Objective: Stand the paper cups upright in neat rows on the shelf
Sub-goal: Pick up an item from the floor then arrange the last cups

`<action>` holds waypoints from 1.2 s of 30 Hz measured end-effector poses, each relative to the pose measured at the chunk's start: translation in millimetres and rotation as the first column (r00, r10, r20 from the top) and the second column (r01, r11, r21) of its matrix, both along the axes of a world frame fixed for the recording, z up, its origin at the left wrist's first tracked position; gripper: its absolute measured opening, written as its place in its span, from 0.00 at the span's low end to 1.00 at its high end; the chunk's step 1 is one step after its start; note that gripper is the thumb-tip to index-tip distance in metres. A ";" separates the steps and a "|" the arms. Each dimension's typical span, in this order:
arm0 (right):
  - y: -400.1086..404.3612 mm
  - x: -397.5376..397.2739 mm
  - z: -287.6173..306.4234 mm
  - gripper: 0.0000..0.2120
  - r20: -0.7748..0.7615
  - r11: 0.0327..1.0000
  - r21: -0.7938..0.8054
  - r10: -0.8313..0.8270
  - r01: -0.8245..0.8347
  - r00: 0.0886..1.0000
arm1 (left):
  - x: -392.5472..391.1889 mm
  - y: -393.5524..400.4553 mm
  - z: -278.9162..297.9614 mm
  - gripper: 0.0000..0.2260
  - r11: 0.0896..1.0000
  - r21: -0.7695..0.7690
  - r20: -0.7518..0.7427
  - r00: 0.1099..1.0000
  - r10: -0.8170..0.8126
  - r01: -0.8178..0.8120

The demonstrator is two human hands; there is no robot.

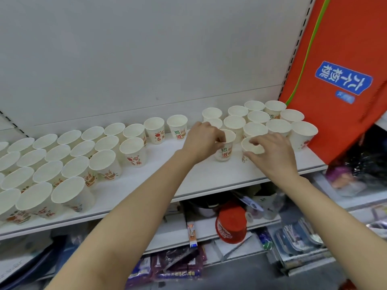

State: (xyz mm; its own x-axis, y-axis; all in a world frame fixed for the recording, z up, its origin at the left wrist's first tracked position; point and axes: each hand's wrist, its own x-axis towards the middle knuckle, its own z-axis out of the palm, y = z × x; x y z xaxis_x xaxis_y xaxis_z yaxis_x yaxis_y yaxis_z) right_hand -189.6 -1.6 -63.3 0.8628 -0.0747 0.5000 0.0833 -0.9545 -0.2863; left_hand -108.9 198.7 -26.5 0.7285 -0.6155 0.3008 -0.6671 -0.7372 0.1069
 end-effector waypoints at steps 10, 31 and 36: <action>39.8 9.2 6.8 0.03 0.015 0.993 0.033 0.116 -0.116 0.993 | -40.5 77.6 13.6 0.06 0.973 -0.159 -0.120 0.982 0.148 -0.166; 224.1 107.6 -2.9 0.06 -0.098 0.929 0.111 0.365 -0.354 0.926 | -85.5 222.3 -10.5 0.04 0.955 -0.102 -0.041 0.960 0.277 -0.280; 215.6 78.2 -5.5 0.10 0.126 0.888 0.276 0.347 -0.369 0.929 | -77.2 221.7 -6.1 0.04 0.962 -0.129 -0.062 0.970 0.235 -0.242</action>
